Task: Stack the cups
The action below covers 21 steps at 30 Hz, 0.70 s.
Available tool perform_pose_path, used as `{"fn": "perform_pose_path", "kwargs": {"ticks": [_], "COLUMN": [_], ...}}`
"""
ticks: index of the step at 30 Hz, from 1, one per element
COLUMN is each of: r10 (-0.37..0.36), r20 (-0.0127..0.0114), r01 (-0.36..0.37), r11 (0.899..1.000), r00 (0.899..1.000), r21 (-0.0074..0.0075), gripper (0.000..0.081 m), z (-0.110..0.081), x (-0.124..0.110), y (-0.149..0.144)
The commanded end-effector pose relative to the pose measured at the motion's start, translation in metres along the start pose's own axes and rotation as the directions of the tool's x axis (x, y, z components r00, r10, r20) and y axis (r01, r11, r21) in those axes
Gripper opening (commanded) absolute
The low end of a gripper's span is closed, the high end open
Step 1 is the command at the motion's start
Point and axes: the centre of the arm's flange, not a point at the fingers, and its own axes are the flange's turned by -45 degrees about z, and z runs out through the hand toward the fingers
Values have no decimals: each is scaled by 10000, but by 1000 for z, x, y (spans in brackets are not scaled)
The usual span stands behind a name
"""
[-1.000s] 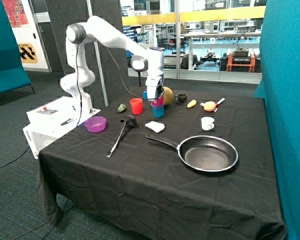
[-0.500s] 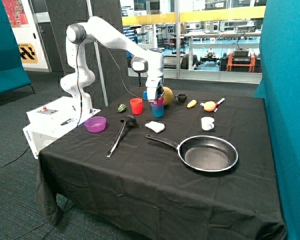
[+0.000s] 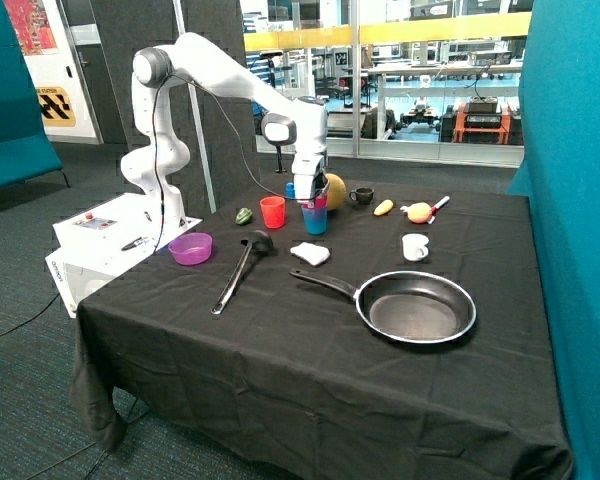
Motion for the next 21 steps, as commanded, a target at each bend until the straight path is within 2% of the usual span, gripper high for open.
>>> {"fn": "perform_pose_path", "kwargs": {"ticks": [1, 8, 14, 17, 21], "r10": [8, 54, 11, -44, -99], "r20": [-2, -2, -2, -2, -2], "r01": [-8, -54, -11, 44, 99], "r11": [10000, 10000, 10000, 10000, 10000], "r00": [10000, 10000, 10000, 10000, 10000], "r21": [11, 11, 11, 11, 11], "gripper": [223, 315, 556, 650, 692], "z": [-3, -6, -5, -4, -3], "x": [-3, -6, -7, -8, -8], "y": [3, 7, 9, 8, 6]}}
